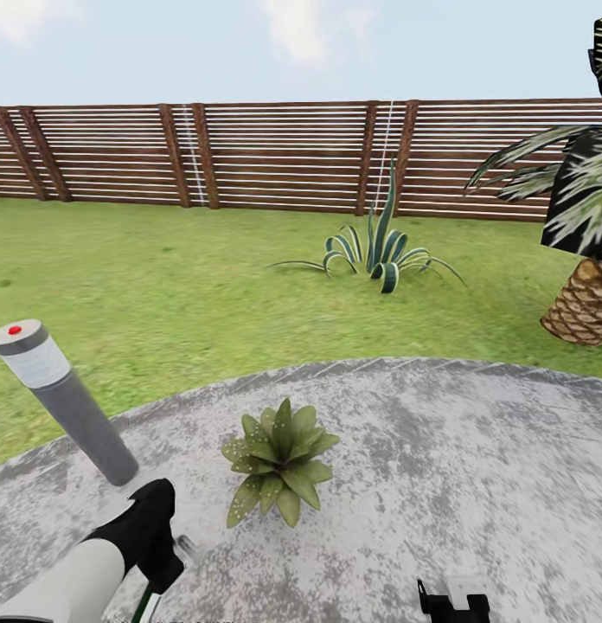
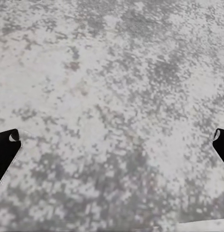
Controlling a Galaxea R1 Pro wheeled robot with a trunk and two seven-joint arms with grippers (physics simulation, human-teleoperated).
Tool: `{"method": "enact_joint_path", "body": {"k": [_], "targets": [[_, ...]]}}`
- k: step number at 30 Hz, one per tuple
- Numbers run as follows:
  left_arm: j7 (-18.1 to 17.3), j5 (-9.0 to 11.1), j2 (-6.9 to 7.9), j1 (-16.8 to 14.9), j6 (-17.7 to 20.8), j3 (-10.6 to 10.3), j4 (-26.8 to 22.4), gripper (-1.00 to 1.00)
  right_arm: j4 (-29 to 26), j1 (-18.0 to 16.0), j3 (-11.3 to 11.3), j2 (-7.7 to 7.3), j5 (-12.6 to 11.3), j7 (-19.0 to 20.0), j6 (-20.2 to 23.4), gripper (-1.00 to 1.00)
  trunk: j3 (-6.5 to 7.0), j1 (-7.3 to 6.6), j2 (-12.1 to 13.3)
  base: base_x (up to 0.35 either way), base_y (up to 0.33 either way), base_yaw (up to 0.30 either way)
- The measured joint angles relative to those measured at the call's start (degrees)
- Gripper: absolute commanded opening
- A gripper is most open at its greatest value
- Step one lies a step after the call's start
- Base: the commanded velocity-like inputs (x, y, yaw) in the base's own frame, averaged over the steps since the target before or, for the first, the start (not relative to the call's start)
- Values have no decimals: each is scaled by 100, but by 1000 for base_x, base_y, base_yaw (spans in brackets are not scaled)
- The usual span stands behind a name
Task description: Pick up the pesticide atomizer in the garden and spray insectifuge to fully cover both potted plants in the garden.
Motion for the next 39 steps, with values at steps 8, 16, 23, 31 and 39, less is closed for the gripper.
{"method": "enact_joint_path", "body": {"k": [8, 16, 23, 31, 39], "targets": [[3, 3, 18, 1, 2, 36, -51, -100, 0, 0, 1, 0, -3, 0, 0, 100, 0, 0, 0, 0, 0, 269], [412, 53, 4, -9, 7, 48, -68, -100, 0, 0, -4, -11, 0, -10, -3, 100, 0, -1, 0, 104, -170, 91], [496, 103, -16, -9, 3, 82, -60, -100, 0, 0, -4, -19, 2, -14, -4, 100, 0, -1, 0, 100, -257, 1], [495, 108, -24, -5, -5, 100, -63, -100, 2, -1, -2, -9, 0, -18, -4, 100, 0, 0, 0, -4, -270, 157], [496, 110, -24, -7, -1, 81, -63, -100, 3, -1, -2, -8, -1, -16, -4, 100, 0, 2, 0, -164, -247, 276]]}}
